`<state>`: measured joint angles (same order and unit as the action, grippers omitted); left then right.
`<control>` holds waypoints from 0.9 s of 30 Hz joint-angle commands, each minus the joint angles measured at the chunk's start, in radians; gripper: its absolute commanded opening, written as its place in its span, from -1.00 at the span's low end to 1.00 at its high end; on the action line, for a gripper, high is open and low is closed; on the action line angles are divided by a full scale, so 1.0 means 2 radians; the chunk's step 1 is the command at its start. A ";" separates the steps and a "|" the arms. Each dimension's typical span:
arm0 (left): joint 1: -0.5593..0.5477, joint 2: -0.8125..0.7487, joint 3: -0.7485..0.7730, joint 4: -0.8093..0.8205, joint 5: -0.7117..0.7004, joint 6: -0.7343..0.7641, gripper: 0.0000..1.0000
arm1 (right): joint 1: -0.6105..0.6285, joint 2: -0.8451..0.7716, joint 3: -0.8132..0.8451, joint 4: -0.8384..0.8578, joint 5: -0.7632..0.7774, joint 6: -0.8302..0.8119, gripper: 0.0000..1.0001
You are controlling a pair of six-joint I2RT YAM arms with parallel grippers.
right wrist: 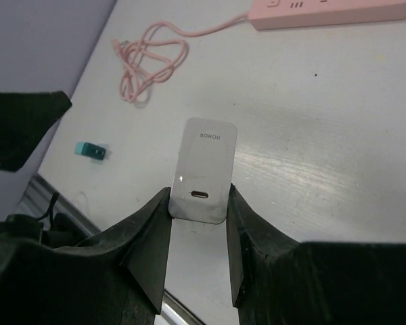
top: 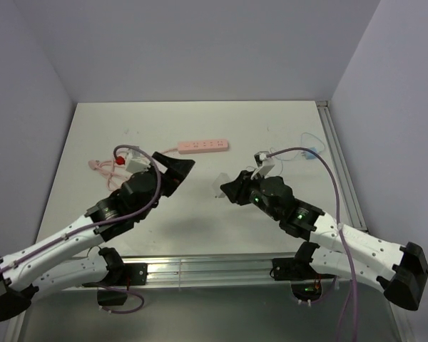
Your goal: Insert the plug
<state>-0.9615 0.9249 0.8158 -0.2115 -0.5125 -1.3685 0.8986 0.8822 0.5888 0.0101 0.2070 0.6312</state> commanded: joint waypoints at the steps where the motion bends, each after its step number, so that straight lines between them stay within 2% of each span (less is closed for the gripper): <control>1: 0.014 -0.059 -0.060 0.083 0.026 0.097 0.67 | -0.003 -0.060 -0.003 0.041 -0.032 -0.015 -1.00; 2: 0.018 -0.072 -0.075 0.138 0.050 0.133 0.57 | -0.004 -0.079 -0.004 0.039 -0.044 -0.016 -1.00; 3: 0.022 -0.095 -0.105 0.162 0.075 0.151 0.51 | -0.009 -0.087 -0.001 0.036 -0.083 -0.022 -1.00; 4: 0.029 -0.104 -0.116 0.182 0.122 0.165 0.36 | -0.012 -0.094 0.002 0.032 -0.098 -0.023 -1.00; 5: 0.032 -0.122 -0.137 0.210 0.142 0.181 0.33 | -0.015 -0.107 0.008 0.022 -0.115 -0.023 -1.00; 11: 0.039 -0.151 -0.196 0.325 0.286 0.220 0.40 | -0.017 -0.139 0.035 0.010 -0.216 -0.029 -1.00; 14: 0.039 -0.132 -0.200 0.385 0.355 0.229 0.54 | -0.017 -0.137 0.043 0.017 -0.254 -0.025 -1.00; 20: 0.038 -0.099 -0.199 0.445 0.423 0.228 0.50 | -0.018 -0.135 0.049 0.029 -0.272 -0.014 -1.00; 24: 0.039 -0.102 -0.202 0.443 0.430 0.231 0.31 | -0.018 -0.140 0.050 0.030 -0.268 -0.012 -1.00; 27: 0.039 -0.102 -0.210 0.452 0.433 0.229 0.30 | -0.018 -0.140 0.053 0.033 -0.271 -0.011 -1.00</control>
<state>-0.8886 0.7296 0.4110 0.6102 0.3000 -0.9298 0.8696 0.6189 0.6228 -0.0078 -0.3107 0.6010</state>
